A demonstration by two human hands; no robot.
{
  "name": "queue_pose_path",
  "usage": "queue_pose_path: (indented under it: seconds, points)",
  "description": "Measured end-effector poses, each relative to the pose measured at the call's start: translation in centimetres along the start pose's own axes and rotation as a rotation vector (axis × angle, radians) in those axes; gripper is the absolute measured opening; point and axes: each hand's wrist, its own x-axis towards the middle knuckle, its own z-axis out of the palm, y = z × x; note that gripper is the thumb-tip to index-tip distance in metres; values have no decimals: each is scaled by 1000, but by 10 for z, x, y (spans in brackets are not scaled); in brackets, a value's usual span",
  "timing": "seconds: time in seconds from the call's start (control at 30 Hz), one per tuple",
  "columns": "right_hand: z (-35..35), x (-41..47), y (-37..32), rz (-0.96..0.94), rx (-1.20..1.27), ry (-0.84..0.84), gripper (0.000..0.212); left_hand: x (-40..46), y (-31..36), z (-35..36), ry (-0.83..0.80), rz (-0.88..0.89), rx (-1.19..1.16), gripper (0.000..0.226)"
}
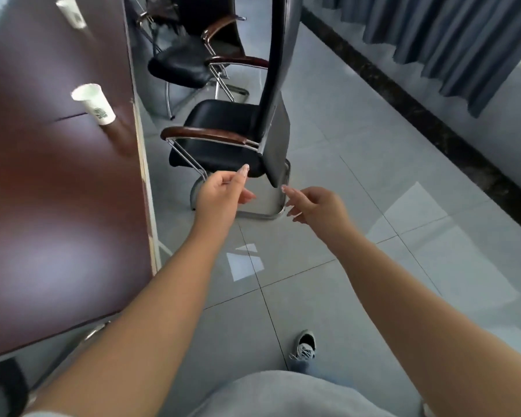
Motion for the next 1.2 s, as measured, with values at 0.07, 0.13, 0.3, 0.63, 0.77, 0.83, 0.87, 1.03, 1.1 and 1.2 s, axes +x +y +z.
queue_pose_path:
  seconds: [0.07, 0.13, 0.3, 0.63, 0.77, 0.83, 0.87, 1.03, 1.1, 1.2]
  points:
    - [-6, 25, -5, -18, -21, -57, 33, 16, 5, 9, 64, -38, -9, 29]
    - [-7, 47, -11, -27, -48, -129, 34, 30, 5, 12, 123, -92, -32, 26]
    - [8, 97, -28, -22, -40, -269, 35, 69, 0, 5, 238, -173, -142, 25]
    - [72, 245, -51, -7, -171, -415, 35, 211, -24, 1, 377, -278, -251, 25]
    - [113, 320, -73, 10, -260, -453, 38, 288, -34, -11, 408, -406, -295, 24]
    - [133, 353, -85, 45, -302, -469, 41, 324, -40, -18, 402, -484, -287, 23]
    - [145, 375, -90, 59, -317, -483, 40, 347, -44, -22, 385, -520, -276, 23]
    - [184, 444, -94, 110, -357, -533, 40, 416, -79, -31, 321, -703, -311, 25]
    - [202, 470, -87, 125, -378, -558, 47, 434, -97, -28, 295, -779, -333, 25]
    - [233, 507, -69, 148, -465, -598, 53, 463, -125, -23, 328, -859, -386, 25]
